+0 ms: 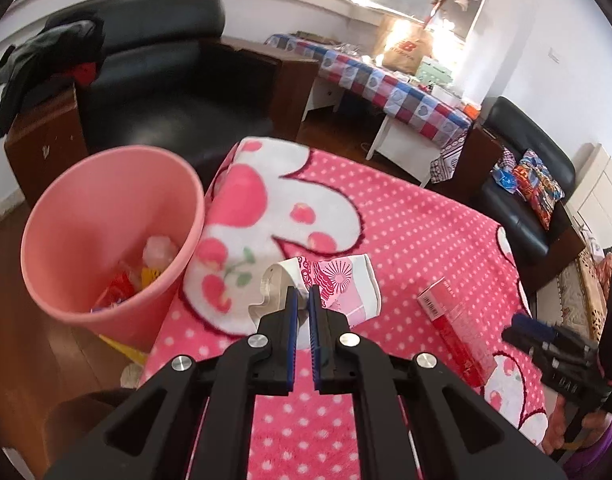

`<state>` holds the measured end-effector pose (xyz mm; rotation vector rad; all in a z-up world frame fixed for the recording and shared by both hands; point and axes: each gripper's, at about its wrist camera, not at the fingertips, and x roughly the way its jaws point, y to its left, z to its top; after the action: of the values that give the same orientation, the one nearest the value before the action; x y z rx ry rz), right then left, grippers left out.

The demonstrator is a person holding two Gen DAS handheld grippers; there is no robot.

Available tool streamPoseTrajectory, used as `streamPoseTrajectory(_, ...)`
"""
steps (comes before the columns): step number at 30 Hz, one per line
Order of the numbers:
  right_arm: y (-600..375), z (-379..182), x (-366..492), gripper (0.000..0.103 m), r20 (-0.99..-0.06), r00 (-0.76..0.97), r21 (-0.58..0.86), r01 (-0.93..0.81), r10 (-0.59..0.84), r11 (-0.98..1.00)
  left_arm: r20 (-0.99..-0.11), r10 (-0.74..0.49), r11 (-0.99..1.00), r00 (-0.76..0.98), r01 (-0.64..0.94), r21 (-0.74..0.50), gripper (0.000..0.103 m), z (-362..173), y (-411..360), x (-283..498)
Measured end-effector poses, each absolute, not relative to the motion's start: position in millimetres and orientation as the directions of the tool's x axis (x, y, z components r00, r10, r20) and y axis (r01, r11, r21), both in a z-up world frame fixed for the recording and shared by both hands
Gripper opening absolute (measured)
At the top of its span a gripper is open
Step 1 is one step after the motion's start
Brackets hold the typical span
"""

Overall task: Collect trash
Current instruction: 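Grasp the red box with the right tool while the left tool holds the paper bag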

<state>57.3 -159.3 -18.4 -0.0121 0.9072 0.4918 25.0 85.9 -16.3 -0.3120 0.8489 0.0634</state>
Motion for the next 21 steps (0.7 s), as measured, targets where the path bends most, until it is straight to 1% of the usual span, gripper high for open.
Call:
streamPoseTrajectory(1,-161.6,-24.3,54.4,0.049,-0.769,0.501,0.191,-0.410,0.396,0.892,-0.751,-0.071,0.950,0.656,-0.185,-0.252,0.005,-19.0,87.9,24.1)
streamPoseTrajectory(2,-163.5,-28.8,52.4,0.057,-0.777,0.499,0.183,-0.406,0.385,0.895,-0.754,-0.074,0.948,0.652,-0.190,-0.257,0.005,-21.5,89.4,23.4)
streamPoseTrajectory(7,-169.9,-49.7,45.7,0.057,-0.813,0.465,0.164,-0.395,0.351,0.904,-0.767,-0.076,0.943,0.637,-0.205,-0.263,0.005,-28.3,90.5,22.1)
streamPoseTrajectory(12,-167.2,-61.7,41.3,0.057,-0.814,0.439,0.191,-0.418,0.382,0.888,-0.770,-0.071,0.945,0.634,-0.204,-0.255,0.005,-27.5,87.7,23.1)
streamPoseTrajectory(16,-158.3,-68.7,38.9,0.057,-0.821,0.431,0.168,-0.443,0.373,0.881,-0.769,-0.073,0.946,0.635,-0.199,-0.254,0.005,-24.6,84.5,21.5)
streamPoseTrajectory(21,-150.4,-71.1,39.9,0.057,-0.813,0.465,0.123,-0.449,0.349,0.885,-0.763,-0.072,0.948,0.643,-0.195,-0.253,0.005,-21.6,83.6,15.2)
